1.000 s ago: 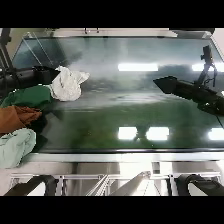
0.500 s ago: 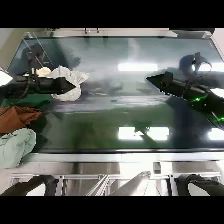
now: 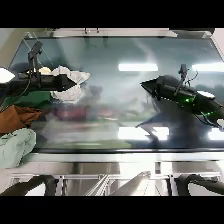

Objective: Fold the shirts.

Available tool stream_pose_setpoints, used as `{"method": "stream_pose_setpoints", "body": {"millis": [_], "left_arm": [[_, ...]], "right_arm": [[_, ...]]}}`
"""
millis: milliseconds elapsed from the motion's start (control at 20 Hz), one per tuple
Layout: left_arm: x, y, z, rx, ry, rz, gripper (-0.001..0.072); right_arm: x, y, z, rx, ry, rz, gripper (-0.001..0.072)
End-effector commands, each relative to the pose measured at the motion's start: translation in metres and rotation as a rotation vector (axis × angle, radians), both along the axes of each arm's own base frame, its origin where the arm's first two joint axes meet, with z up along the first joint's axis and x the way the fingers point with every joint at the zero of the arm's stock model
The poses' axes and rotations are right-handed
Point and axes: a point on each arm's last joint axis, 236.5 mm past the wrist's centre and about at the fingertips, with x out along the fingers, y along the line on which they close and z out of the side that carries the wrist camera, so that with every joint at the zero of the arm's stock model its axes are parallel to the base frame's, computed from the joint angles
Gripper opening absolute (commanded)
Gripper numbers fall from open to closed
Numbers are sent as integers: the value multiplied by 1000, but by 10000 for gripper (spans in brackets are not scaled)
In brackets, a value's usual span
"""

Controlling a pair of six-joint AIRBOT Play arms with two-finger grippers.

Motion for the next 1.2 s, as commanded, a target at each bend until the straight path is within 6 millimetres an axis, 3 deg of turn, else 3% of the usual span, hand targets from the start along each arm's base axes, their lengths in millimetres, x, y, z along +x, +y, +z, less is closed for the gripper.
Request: {"method": "stream_pose_setpoints", "body": {"millis": [0, 150, 250, 300, 400, 450, 500, 550, 700, 900, 1000, 1150], "left_arm": [[-3, 11, -1, 6, 13, -5, 12], [-3, 19, -1, 95, -29, -71, 6], [21, 54, 3, 244, -21, 19, 6], [36, 71, 7, 330, -39, 36, 111], [70, 95, 15, 423, -78, 85, 682], [85, 106, 15, 444, -85, 118, 717], [99, 117, 8, 463, -81, 143, 717], [108, 127, -3, 470, -50, 162, 717], [113, 139, -58, 461, 112, 141, 717], [113, 130, -122, 461, 239, 84, 717], [111, 120, -144, 462, 277, 56, 713], [111, 103, -158, 467, 284, 23, 698]], "right_arm": [[-1, 4, -8, 43, 54, 11, 44], [-15, 9, 10, 32, -98, 120, 11], [-34, 6, -6, -85, -91, 202, 10], [-43, 1, -20, -170, -59, 228, 10], [-57, -7, -37, -275, -2, 263, 29], [-60, -9, -39, -293, 14, 269, 249], [-63, -8, -39, -293, 18, 277, 465], [-65, -7, -38, -285, 20, 286, 490], [-65, -7, -38, -276, 35, 281, 490], [-65, -7, -38, -276, 35, 281, 480], [-65, -7, -38, -276, 35, 281, 480], [-65, -7, -38, -276, 35, 281, 480]]}}
